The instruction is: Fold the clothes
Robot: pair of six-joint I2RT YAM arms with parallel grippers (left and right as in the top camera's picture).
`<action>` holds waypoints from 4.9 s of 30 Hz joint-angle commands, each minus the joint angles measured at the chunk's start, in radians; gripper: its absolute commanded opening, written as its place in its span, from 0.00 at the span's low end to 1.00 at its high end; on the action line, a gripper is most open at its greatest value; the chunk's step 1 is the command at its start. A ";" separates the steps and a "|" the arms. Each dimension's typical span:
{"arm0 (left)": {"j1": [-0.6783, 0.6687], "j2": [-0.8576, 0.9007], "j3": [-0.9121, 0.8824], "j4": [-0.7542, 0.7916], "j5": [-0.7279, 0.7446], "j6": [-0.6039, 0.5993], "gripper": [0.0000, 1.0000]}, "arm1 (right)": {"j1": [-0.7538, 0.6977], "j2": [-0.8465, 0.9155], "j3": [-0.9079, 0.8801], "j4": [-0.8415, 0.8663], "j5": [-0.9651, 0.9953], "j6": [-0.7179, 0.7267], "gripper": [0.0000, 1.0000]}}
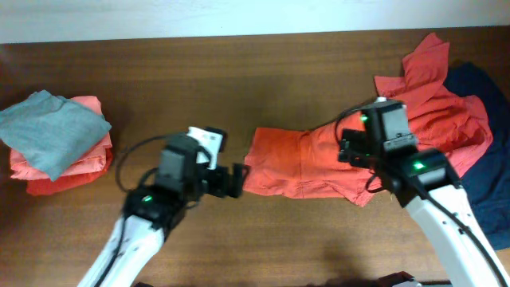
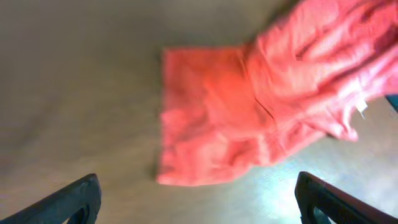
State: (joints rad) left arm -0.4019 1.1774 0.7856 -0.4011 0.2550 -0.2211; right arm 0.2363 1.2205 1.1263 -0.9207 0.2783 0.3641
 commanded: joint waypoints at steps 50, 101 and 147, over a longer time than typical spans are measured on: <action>0.407 0.496 0.532 -0.321 -0.109 -0.110 0.99 | -0.101 -0.025 0.016 -0.082 -0.031 -0.043 0.99; 0.367 0.647 0.736 -0.818 -0.105 -0.159 0.99 | -0.101 -0.025 0.016 -0.086 -0.031 -0.073 0.99; 0.247 0.598 0.249 -0.375 -0.185 -0.366 0.00 | -0.101 -0.018 0.016 -0.087 -0.032 -0.095 0.99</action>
State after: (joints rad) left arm -0.2092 1.8450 1.0729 -0.6445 0.1196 -0.6495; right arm 0.1436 1.2106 1.1278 -1.0065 0.2424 0.2756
